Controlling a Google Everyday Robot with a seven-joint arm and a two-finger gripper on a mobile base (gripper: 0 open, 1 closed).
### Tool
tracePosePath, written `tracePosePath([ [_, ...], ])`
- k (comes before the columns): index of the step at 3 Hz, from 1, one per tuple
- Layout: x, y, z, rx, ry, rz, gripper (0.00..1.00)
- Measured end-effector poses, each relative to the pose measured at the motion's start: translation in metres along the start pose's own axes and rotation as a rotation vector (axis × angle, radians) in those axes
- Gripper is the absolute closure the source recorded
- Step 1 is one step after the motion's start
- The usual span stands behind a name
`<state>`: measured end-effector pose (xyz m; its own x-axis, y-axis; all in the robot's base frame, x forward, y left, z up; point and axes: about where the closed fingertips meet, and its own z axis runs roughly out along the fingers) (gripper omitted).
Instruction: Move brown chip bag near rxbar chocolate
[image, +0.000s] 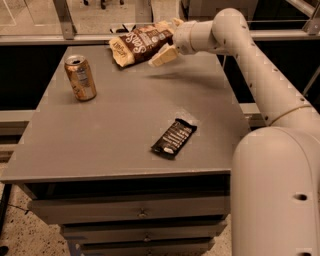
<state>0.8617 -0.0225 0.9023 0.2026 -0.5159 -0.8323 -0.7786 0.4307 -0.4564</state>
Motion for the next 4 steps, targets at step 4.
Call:
tracePosePath([
  [4, 0.005, -0.014, 0.049, -0.005, 0.077, -0.086, 0.0],
])
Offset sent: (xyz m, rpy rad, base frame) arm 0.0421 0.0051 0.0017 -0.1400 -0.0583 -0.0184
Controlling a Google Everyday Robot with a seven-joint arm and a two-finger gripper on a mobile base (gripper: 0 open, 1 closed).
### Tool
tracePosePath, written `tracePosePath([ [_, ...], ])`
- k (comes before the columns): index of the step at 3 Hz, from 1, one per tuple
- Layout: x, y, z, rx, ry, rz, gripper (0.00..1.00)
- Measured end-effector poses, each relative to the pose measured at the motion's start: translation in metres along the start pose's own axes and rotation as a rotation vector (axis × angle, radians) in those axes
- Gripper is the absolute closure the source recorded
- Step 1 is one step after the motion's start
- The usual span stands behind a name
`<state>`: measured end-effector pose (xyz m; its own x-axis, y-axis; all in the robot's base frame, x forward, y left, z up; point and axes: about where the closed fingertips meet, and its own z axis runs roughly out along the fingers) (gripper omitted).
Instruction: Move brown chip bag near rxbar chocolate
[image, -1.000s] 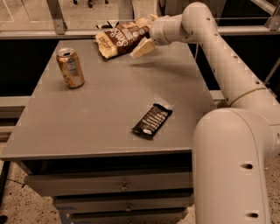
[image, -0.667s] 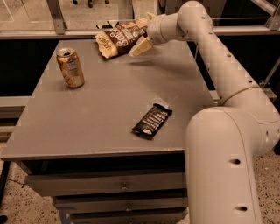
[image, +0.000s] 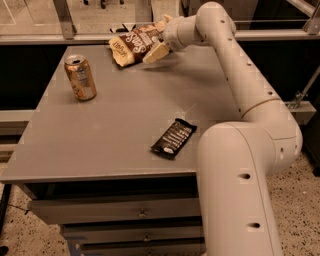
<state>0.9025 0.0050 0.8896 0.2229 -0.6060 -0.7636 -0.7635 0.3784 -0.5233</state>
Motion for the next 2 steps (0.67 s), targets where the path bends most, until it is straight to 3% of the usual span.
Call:
tracePosePath([
  [1, -0.0003, 0.003, 0.0085, -0.016, 0.0, 0.005, 0.17],
  [2, 0.0019, 0.0039, 0.0115, -0.024, -0.001, 0.017, 0.41],
])
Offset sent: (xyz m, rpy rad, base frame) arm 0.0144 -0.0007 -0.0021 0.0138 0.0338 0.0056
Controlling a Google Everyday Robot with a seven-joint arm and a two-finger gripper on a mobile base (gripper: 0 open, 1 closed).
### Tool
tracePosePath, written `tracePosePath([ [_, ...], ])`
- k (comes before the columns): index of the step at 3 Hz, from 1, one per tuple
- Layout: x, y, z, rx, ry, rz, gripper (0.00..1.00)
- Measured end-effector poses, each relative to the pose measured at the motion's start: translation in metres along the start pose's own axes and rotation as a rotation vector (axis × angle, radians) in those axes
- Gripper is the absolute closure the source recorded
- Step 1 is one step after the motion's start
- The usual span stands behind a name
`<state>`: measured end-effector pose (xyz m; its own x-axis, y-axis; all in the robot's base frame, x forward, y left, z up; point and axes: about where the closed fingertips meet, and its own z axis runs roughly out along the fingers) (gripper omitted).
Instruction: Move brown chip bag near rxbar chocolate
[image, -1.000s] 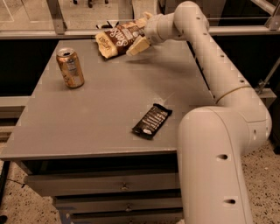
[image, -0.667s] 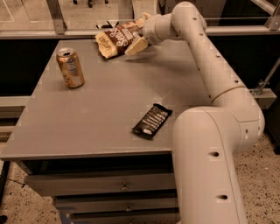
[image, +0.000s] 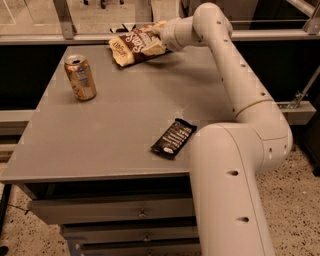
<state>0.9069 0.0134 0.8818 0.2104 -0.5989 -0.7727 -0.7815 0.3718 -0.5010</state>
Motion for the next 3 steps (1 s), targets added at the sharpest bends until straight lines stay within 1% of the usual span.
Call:
tracePosePath([
  [2, 0.0053, -0.0025, -0.0045, 0.005, 0.006, 0.02, 0.87],
  [3, 0.0063, -0.0038, -0.0087, 0.009, 0.007, 0.025, 1.0],
])
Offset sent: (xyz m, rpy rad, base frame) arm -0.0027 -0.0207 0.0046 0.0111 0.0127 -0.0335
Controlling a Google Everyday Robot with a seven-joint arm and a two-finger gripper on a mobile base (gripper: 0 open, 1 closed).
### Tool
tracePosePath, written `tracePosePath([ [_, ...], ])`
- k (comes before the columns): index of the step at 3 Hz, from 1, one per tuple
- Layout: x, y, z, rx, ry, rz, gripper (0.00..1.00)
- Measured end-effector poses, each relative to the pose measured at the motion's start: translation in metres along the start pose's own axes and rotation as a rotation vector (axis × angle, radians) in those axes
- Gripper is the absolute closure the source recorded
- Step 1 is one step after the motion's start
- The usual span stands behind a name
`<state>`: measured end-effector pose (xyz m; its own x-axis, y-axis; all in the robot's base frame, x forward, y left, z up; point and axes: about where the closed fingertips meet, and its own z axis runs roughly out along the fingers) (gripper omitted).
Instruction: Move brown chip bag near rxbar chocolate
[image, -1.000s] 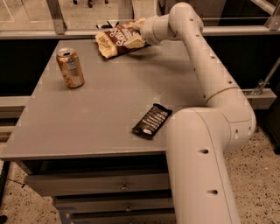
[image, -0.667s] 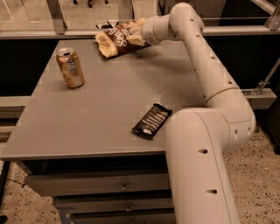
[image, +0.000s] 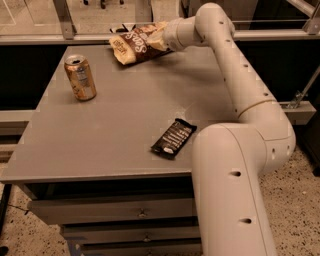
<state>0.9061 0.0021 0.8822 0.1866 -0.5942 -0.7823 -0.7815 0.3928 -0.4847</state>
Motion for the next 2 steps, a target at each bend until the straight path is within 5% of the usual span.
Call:
tracePosePath([
  [2, -0.021, -0.004, -0.043, 0.015, -0.001, -0.024, 1.0],
])
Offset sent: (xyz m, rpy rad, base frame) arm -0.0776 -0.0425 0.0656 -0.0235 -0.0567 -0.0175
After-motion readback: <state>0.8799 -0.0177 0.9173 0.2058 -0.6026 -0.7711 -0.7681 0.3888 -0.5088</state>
